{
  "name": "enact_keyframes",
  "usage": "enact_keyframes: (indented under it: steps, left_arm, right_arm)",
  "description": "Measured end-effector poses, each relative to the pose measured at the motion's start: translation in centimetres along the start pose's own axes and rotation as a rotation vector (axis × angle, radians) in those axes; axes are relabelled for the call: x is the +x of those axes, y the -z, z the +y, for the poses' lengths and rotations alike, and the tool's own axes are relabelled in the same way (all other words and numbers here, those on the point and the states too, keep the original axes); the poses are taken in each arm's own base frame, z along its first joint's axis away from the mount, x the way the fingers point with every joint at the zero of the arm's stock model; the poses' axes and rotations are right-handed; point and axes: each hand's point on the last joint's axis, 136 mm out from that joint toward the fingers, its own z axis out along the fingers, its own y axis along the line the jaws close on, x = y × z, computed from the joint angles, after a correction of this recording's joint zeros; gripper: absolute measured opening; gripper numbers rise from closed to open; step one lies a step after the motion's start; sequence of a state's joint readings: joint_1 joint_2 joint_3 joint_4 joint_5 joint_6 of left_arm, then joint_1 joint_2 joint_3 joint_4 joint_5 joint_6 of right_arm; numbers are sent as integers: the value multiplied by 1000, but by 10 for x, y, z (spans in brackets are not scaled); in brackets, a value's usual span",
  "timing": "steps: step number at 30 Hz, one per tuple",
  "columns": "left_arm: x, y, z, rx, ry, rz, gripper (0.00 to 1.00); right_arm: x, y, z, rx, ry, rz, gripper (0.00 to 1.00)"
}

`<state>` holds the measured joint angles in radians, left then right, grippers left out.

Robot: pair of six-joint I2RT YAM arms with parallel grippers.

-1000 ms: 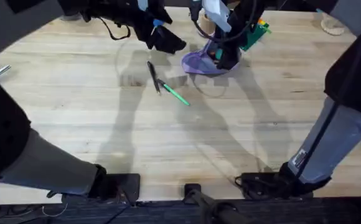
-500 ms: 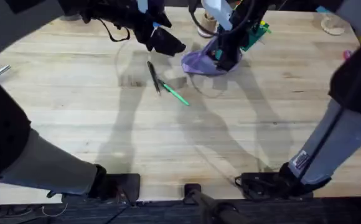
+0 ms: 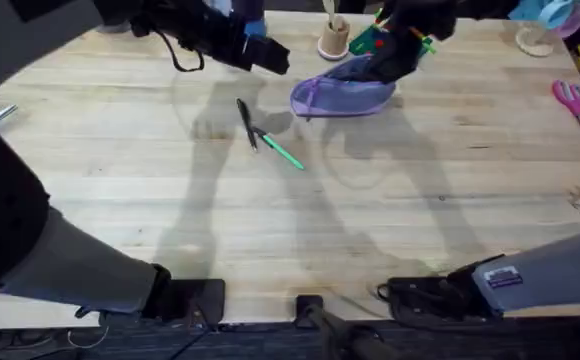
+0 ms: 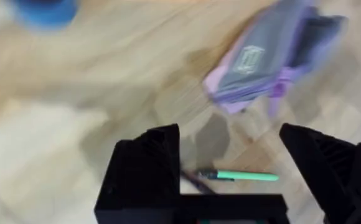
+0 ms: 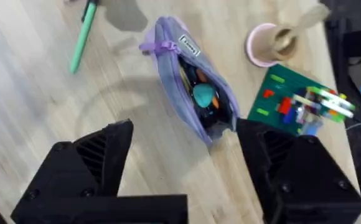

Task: Unzip the bag, pick up the pens from the table one at a time and place them inside, then zip the bag closed.

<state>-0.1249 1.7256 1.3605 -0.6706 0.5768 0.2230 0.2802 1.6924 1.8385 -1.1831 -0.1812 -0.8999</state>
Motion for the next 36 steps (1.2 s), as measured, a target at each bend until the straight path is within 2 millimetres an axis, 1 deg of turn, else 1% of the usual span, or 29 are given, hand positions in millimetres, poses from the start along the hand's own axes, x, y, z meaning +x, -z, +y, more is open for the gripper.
enact_keyframes:
  steps: [3,5,8,11,16,21,23,26,28,33,36]
  left_arm:
    - [12,1,17,-107,196,43,995]
    - [18,3,25,-163,314,58,995]
    - [26,5,31,-217,459,74,995]
    - [31,6,34,-244,552,81,995]
    - [33,7,37,-270,630,76,995]
    - [34,7,37,-272,645,77,995]
    - [41,8,37,-300,670,99,995]
    - [63,12,39,-416,734,166,995]
    - [68,12,39,-481,738,177,995]
    - [60,4,32,-531,700,146,995]
    - [58,5,35,-548,703,131,994]
  right_arm:
    - [-4,23,3,40,-59,-35,996]
    - [-4,37,8,53,-106,-49,996]
    - [-2,54,18,60,-169,-63,996]
    - [0,65,25,62,-203,-69,996]
    - [4,69,31,50,-234,-60,996]
    - [4,69,31,49,-240,-61,996]
    - [4,69,31,50,-240,-61,996]
    - [4,69,31,49,-242,-61,996]
    - [4,69,31,49,-244,-61,996]
    - [4,69,31,49,-247,-61,996]
    - [4,69,31,49,-247,-61,996]
